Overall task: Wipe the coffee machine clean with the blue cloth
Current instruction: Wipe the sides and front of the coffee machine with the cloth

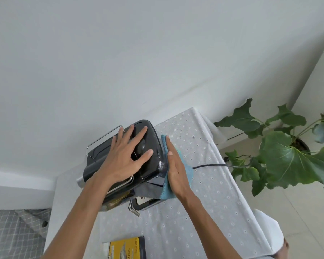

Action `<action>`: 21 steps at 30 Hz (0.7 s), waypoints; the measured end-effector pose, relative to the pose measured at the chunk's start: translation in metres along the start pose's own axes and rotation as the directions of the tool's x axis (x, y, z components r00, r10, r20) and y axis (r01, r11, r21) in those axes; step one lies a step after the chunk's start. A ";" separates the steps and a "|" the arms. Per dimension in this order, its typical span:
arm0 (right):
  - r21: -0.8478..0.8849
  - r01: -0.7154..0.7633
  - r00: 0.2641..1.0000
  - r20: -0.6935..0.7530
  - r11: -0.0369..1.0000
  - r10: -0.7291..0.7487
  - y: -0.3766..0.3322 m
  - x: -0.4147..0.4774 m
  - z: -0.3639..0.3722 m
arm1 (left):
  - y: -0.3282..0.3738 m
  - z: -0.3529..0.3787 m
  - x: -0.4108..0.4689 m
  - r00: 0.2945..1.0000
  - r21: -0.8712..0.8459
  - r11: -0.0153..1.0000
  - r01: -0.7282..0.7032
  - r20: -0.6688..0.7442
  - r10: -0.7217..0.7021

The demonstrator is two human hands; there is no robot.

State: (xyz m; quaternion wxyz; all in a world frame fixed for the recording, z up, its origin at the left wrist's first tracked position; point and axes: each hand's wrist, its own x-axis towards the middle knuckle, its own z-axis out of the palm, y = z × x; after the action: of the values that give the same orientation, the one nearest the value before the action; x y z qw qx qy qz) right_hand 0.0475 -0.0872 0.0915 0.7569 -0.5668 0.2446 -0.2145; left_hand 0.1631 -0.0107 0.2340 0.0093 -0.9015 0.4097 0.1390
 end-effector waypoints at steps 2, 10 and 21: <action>-0.005 0.008 1.000 0.028 1.000 -0.008 0.000 0.002 -0.001 | -0.001 0.007 0.006 1.000 -0.008 1.000 0.000 -0.021 0.000; 0.087 0.004 0.991 0.129 0.996 -0.015 -0.024 0.019 0.002 | 0.001 0.012 0.006 0.996 -0.026 1.000 -0.012 -0.084 0.010; 0.171 -0.183 0.977 0.137 0.968 0.161 0.022 0.031 -0.006 | 0.002 0.012 0.007 0.996 -0.059 0.998 0.013 -0.090 -0.018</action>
State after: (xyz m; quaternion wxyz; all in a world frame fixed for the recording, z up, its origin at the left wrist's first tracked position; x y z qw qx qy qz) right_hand 0.0693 -0.1040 0.0650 0.8350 -0.4834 0.2257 -0.1344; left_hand 0.1631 -0.0153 0.2210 -0.0343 -0.9099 0.3985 0.1099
